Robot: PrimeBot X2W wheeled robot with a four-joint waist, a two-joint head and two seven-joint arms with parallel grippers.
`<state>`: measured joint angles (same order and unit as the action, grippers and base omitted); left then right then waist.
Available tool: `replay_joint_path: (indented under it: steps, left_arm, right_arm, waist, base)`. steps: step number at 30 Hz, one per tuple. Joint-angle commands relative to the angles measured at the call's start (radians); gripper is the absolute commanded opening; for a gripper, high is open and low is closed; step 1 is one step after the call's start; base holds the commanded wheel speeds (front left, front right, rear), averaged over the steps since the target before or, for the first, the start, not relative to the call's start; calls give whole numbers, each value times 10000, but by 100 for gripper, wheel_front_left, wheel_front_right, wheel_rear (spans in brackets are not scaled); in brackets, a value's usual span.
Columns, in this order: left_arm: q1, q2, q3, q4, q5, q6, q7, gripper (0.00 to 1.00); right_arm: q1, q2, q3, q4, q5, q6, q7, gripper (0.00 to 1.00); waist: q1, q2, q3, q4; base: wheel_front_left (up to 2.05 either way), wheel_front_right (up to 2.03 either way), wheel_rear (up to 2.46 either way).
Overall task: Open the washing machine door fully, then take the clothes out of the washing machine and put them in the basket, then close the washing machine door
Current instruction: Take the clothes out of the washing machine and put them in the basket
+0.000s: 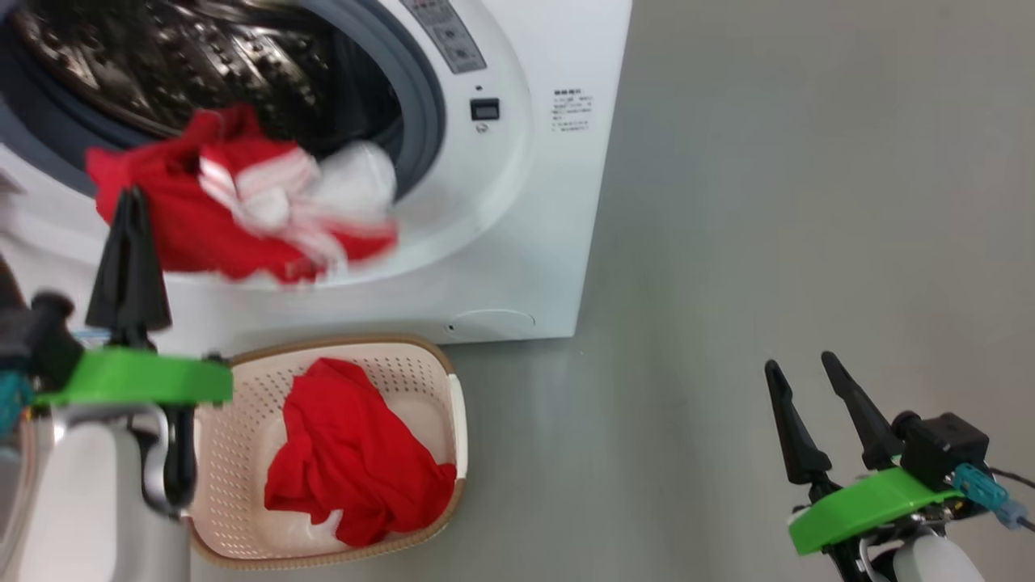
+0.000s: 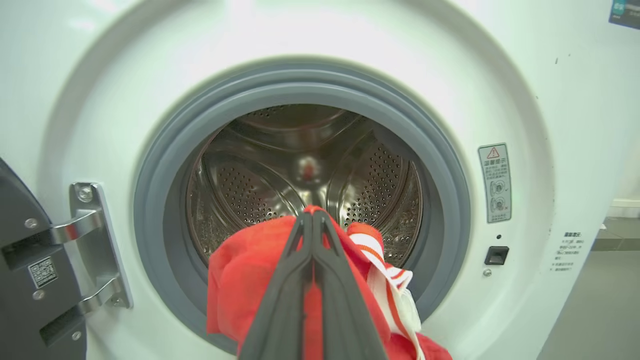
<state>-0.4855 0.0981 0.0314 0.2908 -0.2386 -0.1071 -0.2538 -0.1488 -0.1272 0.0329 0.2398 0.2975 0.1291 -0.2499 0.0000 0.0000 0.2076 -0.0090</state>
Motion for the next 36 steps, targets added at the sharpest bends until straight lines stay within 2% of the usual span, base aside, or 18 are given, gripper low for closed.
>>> replay_joint_path:
  steps: [1,12,18,26,36]
  left_arm:
    - [323,290,374,-666,62,-50,-79,0]
    - [1956,72,250,-2653,-11,170,156,0]
    - [2532,-80,83,-2666,-228,256,319,0]
    - [2536,-203,-355,-857,-374,154,168,0]
    - [1133,-88,-613,3540,-232,-32,-69,0]
  right_arm:
    - [138,-105,173,-234,71,16,-118,100]
    - [311,-138,96,-294,38,16,-118,100]
    - [257,-138,139,-296,32,16,-118,100]
    - [53,-113,201,-359,63,16,-118,100]
    - [-312,-29,207,-407,30,16,-118,100]
  waist:
    - [0,0,-234,167]
    - [0,0,-348,412]
    - [0,0,-276,432]
    - [0,0,167,281]
    - [0,0,847,-46]
  base:
    - [0,0,0]
    - [0,0,0]
    - [0,0,0]
    - [0,0,0]
    - [0,0,0]
